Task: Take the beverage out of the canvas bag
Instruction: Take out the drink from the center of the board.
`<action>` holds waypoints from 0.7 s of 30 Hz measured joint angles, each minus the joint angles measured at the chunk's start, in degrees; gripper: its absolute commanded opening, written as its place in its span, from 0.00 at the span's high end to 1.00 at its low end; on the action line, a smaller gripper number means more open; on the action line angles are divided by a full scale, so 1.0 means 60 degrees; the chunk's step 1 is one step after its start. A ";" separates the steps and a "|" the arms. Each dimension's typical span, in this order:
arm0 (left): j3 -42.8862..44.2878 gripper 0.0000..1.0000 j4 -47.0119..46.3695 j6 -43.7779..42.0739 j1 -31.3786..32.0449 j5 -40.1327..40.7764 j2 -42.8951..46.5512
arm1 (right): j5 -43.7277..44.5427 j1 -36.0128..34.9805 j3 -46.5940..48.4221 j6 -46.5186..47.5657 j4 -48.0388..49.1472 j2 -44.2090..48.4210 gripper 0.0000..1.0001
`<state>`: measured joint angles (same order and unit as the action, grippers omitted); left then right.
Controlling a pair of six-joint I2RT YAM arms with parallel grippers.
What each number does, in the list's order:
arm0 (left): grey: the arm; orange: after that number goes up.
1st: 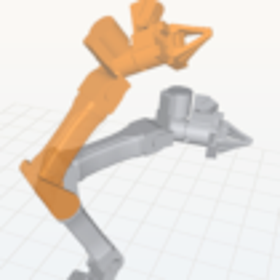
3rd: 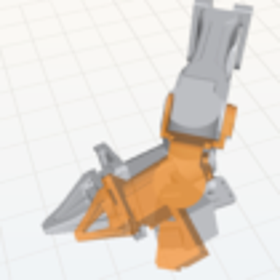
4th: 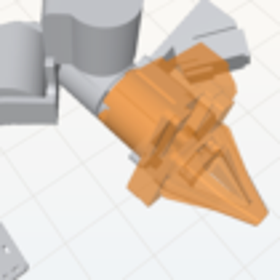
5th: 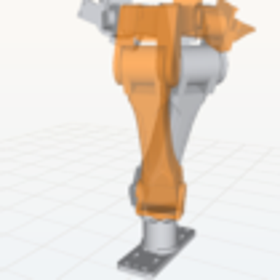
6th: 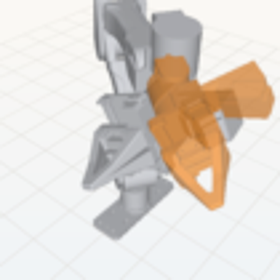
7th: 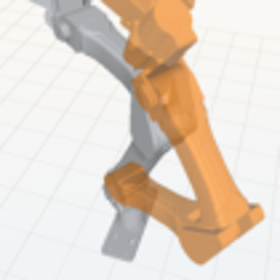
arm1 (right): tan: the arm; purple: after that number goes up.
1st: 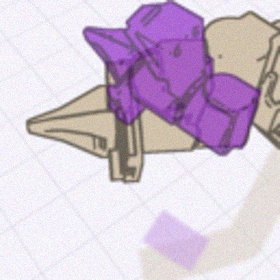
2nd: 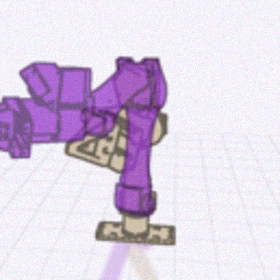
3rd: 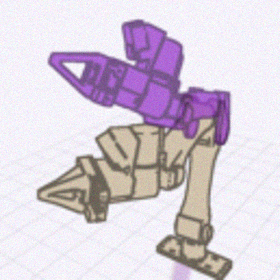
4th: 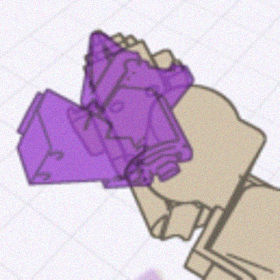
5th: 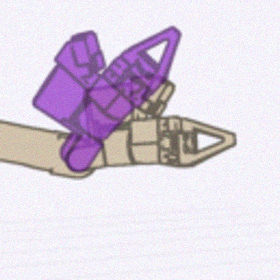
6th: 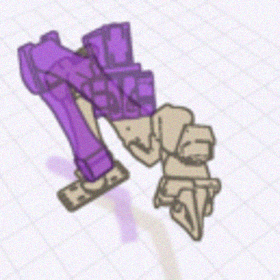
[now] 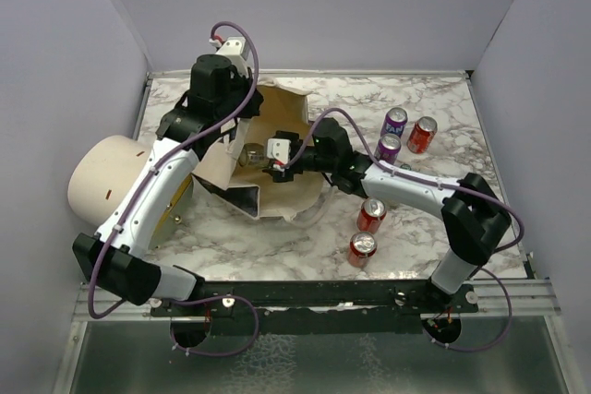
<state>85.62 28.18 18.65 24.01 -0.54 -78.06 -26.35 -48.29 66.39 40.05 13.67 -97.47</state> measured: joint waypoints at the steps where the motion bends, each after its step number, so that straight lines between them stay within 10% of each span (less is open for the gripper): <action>1: 0.0058 1.00 0.0015 0.0113 -0.0091 -0.0080 -0.0051 | 0.0022 0.0000 -0.0076 -0.0127 0.0000 0.0095 0.98; 18: 0.0630 1.00 0.0659 0.2102 -0.1304 -0.0943 -0.0601 | 0.2331 -0.0004 0.0750 -0.4204 -0.1366 0.1373 0.98; 21: 0.0492 0.87 0.0597 0.2204 -0.1304 -0.0823 -0.0601 | 0.2849 0.0018 0.0801 -0.4783 -0.1927 0.1996 0.98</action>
<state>88.58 31.77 31.88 16.19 -5.48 -81.67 -9.26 -48.18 71.20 11.35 2.11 -85.49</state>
